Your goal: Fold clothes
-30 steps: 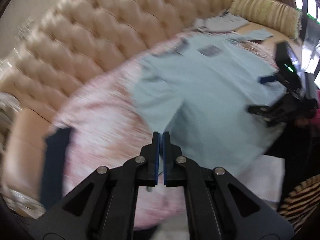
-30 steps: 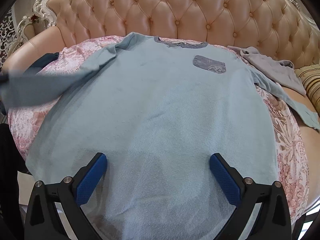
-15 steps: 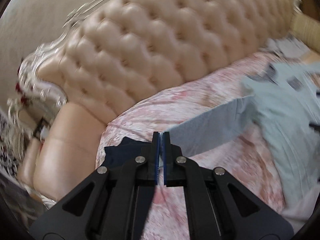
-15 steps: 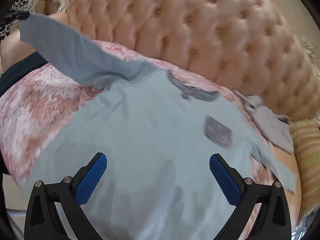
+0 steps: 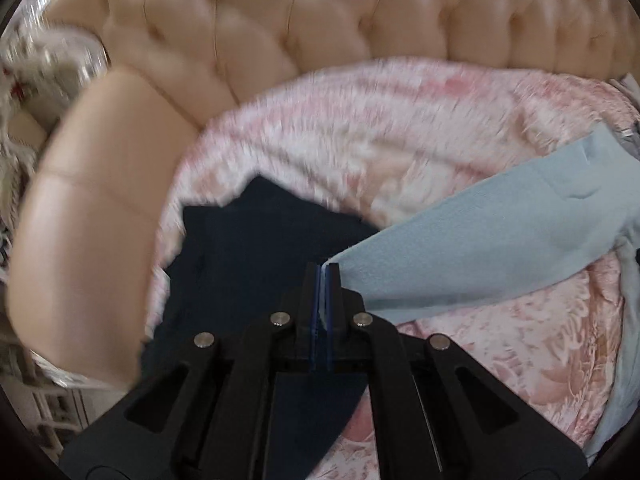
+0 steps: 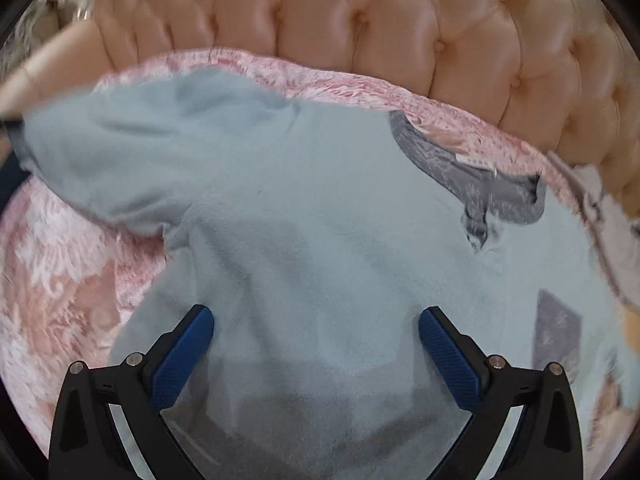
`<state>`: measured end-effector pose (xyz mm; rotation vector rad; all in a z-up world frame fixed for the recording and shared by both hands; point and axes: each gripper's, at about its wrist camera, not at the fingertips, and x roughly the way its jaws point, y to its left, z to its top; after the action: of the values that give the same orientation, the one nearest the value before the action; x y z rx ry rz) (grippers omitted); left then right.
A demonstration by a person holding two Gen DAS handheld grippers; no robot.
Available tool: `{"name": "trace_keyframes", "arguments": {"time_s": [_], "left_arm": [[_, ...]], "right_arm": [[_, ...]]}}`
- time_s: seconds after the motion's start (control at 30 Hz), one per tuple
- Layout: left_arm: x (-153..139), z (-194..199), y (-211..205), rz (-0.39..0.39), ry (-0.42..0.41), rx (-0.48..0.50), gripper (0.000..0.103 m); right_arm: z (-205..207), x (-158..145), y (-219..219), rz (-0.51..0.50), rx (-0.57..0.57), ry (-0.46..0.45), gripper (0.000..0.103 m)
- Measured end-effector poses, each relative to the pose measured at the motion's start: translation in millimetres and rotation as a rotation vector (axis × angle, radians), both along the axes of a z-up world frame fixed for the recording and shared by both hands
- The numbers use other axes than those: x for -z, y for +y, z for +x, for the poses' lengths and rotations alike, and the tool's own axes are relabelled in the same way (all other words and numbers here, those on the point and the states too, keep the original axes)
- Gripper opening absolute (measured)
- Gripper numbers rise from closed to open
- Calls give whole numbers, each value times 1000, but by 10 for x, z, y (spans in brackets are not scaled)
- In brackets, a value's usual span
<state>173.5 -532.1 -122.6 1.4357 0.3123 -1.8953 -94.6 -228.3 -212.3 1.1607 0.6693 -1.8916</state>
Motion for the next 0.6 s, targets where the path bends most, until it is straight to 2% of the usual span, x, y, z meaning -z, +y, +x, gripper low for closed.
{"name": "trace_keyframes", "arguments": {"time_s": [0.13,0.17,0.2,0.27,0.3,0.37,0.43,0.47,0.53,0.6], "left_arm": [[201,31,-99,30,0,-27,11],[195,29,-103,15,-4,-35,29],[146,47,-103,-17,1,-51,65],[-3,114,-106,-75,43,-89,102],[-99,163,-109,-90,85,-110,103],[-435,255,18,-198,174,-155,103],[-778,220,283,-255,273,-104,103],[-925,140,458,-253,319,-50,103],[-1104,-213,933,-185,376,107,103],[-1039,-581,1325,-91,374,220,103]], "right_arm": [[31,3,-3,-2,-17,18,103],[28,3,-3,-3,-20,17,103],[25,5,-3,-3,-22,19,103],[12,16,0,-8,-22,18,103],[11,20,2,-9,-23,18,103],[6,19,-9,-11,-22,16,103],[7,17,-6,-11,-16,14,103],[13,15,-2,-11,-12,14,103],[25,12,-5,-1,0,11,103],[24,1,-16,17,6,2,103]]}}
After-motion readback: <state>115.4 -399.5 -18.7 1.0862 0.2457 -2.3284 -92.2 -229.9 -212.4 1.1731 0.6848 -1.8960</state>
